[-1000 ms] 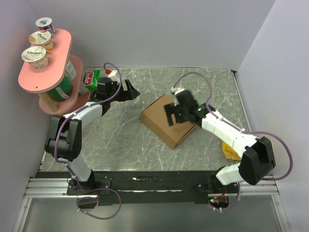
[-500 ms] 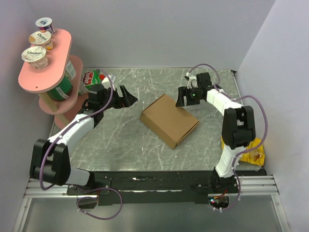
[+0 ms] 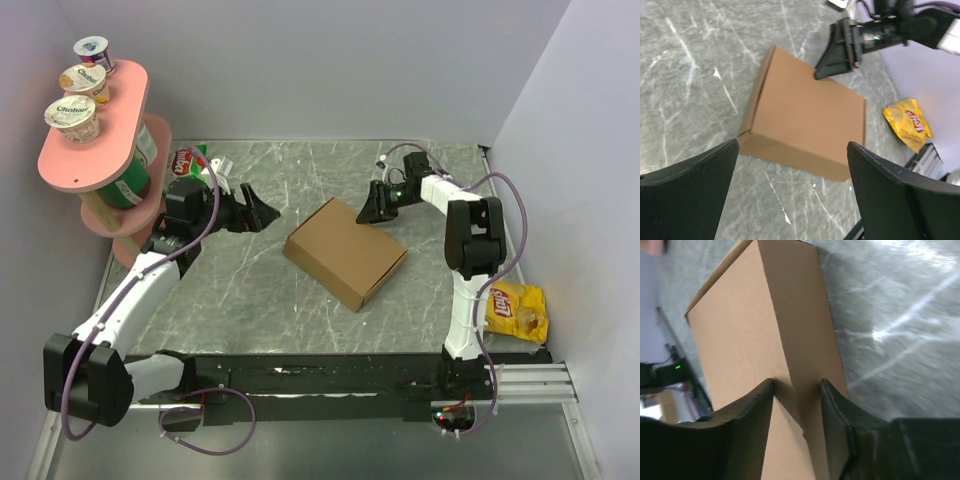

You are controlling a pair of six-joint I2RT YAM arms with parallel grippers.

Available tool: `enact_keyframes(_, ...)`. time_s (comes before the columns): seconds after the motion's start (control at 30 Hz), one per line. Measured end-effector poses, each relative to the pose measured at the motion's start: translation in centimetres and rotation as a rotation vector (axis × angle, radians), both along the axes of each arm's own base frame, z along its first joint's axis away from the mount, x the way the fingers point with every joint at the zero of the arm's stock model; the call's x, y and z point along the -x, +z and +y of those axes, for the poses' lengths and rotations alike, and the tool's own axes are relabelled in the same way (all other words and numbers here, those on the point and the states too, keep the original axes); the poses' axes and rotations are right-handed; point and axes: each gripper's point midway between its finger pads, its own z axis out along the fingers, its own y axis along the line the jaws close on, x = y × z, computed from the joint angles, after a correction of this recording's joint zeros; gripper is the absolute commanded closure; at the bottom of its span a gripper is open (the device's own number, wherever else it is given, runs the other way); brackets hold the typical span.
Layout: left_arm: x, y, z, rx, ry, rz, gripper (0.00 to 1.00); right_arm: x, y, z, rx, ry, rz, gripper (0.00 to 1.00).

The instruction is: Fold the paper box

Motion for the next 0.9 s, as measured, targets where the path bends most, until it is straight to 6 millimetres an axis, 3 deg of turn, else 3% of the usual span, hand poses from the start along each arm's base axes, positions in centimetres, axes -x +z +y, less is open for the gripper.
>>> enact_keyframes(0.17, 1.5, 0.3, -0.3, 0.024, -0.046, -0.025, 0.04, 0.5, 0.1, 1.3, -0.061, 0.039, 0.060, 0.76)
enact_keyframes(0.47, 2.1, -2.5, -1.2, 0.072, -0.103, -0.058, 0.04, 0.7, 0.0, 2.3, -0.123, 0.068, 0.173, 0.79)
enact_keyframes(0.6, 0.5, -3.3, -1.6, 0.080, -0.104, -0.091, 0.04, 0.7, -0.1, 2.1, -0.136, 0.059, 0.192, 0.80)
enact_keyframes(0.9, -5.8, -8.8, -1.3, 0.066, -0.065, -0.009, 0.04, 0.5, -0.2, 1.6, -0.116, 0.003, 0.228, 0.84)
